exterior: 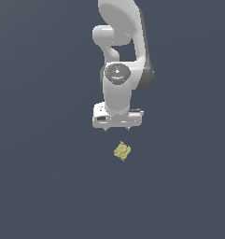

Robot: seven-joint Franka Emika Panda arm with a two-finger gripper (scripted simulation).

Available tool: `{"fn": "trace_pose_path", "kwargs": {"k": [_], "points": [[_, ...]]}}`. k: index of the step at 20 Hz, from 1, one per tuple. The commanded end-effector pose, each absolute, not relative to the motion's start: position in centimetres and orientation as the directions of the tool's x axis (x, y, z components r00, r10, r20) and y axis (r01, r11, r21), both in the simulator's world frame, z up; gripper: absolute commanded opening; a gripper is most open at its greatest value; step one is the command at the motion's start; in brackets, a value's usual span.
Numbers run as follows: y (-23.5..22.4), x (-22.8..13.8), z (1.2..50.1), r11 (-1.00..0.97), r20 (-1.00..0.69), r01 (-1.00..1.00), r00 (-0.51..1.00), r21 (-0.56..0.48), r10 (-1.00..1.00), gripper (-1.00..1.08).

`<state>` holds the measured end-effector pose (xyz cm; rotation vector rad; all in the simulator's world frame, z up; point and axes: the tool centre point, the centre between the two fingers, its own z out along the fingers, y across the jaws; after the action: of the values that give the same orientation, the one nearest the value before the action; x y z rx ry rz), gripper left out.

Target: Pick up the object and move it to a goal position.

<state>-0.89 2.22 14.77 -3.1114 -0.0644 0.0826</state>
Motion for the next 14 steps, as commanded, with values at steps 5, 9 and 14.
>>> {"fn": "trace_pose_path", "kwargs": {"k": [5, 9, 14], "points": [[3.0, -1.3, 14.4, -0.998, -0.068, 0.063, 0.996, -0.032, 0.065, 1.00], [4.4, -2.2, 13.8, -0.994, -0.096, 0.104, 0.990, -0.036, 0.107, 1.00], [4.4, -2.2, 13.8, -0.994, -0.095, 0.101, 0.990, -0.036, 0.104, 1.00]]}}
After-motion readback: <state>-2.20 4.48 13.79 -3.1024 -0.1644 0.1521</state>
